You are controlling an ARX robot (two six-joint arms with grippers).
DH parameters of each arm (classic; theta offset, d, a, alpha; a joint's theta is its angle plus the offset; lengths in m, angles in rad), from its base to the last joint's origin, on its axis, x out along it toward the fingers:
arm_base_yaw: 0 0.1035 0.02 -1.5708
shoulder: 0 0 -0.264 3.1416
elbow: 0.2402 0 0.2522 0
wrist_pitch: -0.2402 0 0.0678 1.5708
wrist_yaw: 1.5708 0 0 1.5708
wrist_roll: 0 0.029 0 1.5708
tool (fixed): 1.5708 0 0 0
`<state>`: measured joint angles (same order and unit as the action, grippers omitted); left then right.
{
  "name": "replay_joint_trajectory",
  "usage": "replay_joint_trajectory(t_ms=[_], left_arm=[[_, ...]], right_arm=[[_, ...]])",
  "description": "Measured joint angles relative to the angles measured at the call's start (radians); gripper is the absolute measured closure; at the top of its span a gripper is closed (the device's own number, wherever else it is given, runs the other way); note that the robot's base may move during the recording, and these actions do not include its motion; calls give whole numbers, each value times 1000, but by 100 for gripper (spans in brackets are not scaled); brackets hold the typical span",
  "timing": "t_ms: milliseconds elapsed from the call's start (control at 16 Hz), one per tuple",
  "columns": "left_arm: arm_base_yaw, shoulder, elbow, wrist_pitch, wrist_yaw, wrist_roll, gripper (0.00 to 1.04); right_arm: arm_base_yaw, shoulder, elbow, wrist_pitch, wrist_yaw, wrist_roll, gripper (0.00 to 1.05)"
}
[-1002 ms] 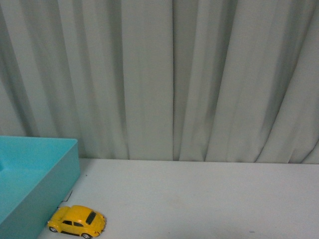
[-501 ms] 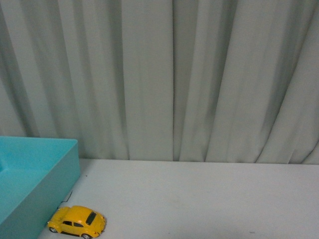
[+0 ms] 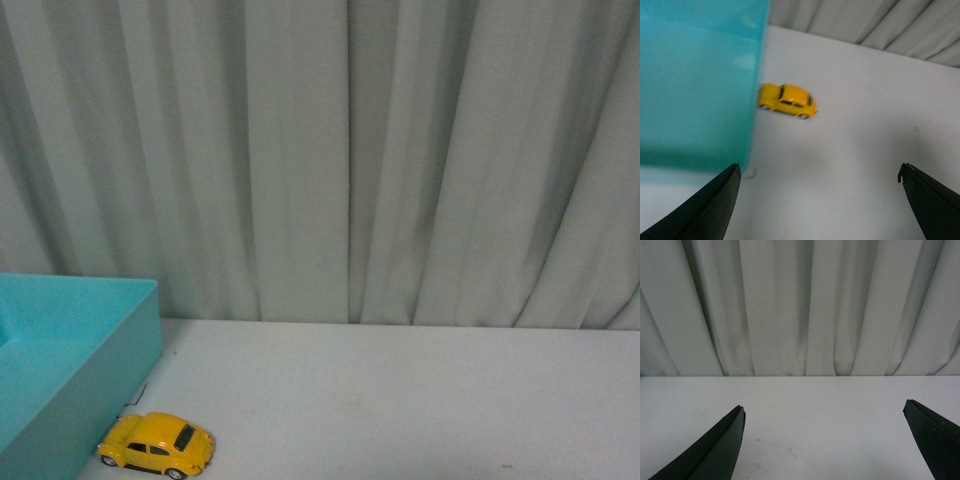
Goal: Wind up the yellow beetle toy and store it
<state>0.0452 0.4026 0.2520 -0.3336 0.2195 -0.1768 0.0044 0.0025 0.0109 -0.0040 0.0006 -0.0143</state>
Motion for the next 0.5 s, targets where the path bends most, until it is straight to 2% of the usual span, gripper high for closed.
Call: replay_joint_trajectory(t_ms=[125,251,376,501], left_arm=[[-98,208,92,181,-38,-35,7],[-153,455,145,361,-77,-24,7],[-168,693,238,495,-100,31,7],[-183,896,381,558,-101,131,7]], right_arm=[[0,0,0,0,0,0,6],[0,0,0,0,-2,0,6],[0,0,0,0,0,0,7],[0,0,0,0,0,0,7]])
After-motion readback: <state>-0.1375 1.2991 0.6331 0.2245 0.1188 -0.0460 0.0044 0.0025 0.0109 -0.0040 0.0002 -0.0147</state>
